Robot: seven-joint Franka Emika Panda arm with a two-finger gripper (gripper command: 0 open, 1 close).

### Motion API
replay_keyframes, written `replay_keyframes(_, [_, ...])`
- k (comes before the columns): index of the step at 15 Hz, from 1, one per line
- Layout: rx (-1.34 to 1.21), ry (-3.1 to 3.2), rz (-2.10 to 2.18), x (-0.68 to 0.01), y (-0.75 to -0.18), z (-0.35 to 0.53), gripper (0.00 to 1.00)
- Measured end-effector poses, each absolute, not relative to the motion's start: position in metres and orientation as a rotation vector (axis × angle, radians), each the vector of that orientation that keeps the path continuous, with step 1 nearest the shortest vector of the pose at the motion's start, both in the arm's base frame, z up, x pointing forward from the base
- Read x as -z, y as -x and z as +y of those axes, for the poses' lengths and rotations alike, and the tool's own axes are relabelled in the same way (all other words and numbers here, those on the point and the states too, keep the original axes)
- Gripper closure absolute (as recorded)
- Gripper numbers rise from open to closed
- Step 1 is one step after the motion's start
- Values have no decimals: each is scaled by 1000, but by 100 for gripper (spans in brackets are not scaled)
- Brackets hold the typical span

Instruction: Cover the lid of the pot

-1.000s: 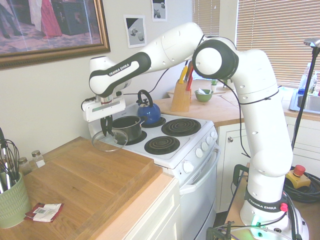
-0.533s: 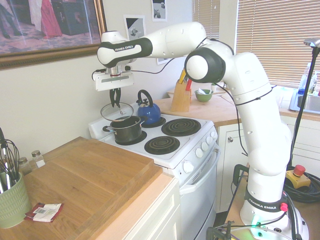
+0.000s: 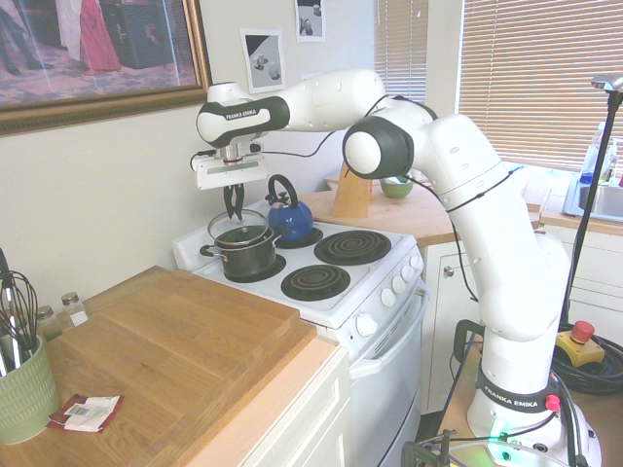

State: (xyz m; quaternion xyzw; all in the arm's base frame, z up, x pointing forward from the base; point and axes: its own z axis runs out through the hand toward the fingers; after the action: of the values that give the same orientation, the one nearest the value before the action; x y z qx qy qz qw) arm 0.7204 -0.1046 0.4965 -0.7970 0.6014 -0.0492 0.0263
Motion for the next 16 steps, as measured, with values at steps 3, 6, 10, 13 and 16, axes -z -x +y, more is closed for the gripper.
replay_keyframes(3, [149, 2449, 1879, -494, -720, -112, 100])
replay_keyframes(6, [135, 2443, 1898, -487, -721, -117, 100])
replay_keyframes(10, [99, 2452, 1910, -468, -724, -117, 100])
replay_keyframes(13, [84, 2438, 1923, -460, -727, -121, 100])
replay_keyframes(16, [78, 2417, 1934, -457, -729, -128, 0])
